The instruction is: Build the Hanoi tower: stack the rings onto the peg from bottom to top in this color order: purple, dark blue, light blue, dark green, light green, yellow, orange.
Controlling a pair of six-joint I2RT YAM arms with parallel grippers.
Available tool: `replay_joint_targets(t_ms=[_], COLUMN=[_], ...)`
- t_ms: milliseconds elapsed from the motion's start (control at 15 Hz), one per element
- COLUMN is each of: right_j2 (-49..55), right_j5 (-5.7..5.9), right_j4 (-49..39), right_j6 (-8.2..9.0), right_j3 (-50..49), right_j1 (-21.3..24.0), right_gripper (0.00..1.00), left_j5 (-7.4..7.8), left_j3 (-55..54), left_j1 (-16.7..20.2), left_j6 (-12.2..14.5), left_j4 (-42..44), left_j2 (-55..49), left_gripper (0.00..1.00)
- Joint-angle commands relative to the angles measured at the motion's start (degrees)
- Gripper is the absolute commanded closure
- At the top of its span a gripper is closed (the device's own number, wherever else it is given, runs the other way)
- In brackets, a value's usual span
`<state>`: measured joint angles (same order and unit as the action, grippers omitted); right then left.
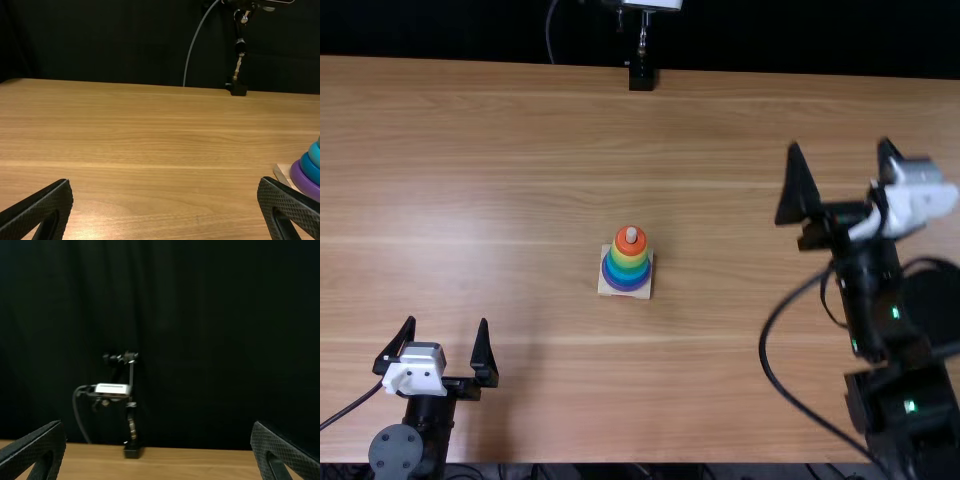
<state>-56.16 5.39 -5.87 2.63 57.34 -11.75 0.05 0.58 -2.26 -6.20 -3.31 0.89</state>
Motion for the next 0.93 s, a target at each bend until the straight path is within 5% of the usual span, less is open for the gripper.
replay_joint_targets(t_ms=[0, 400, 867], right_j2=[5.71, 38.32, 56.16], right_j5=[1.05, 0.94, 0.83], right_j4=[-1.45, -8.41, -0.71], right_j6=[-0.31, -0.31, -0.42], right_j3=[-9.35, -45.21, -56.29], right_j1=[0.85, 4.8, 6.83], right_gripper=[0.0, 0.0, 0.0], left_j5=[-0.69, -0.69, -0.69], left_j3=[-0.58, -0.58, -0.58], left_j1=[-0.29, -0.29, -0.2], left_j6=[0.29, 0.29, 0.29], left_j4=[-1.54, -1.54, -1.54], left_j2=[-0.89, -0.89, -0.89], left_gripper=[0.0, 0.0, 0.0])
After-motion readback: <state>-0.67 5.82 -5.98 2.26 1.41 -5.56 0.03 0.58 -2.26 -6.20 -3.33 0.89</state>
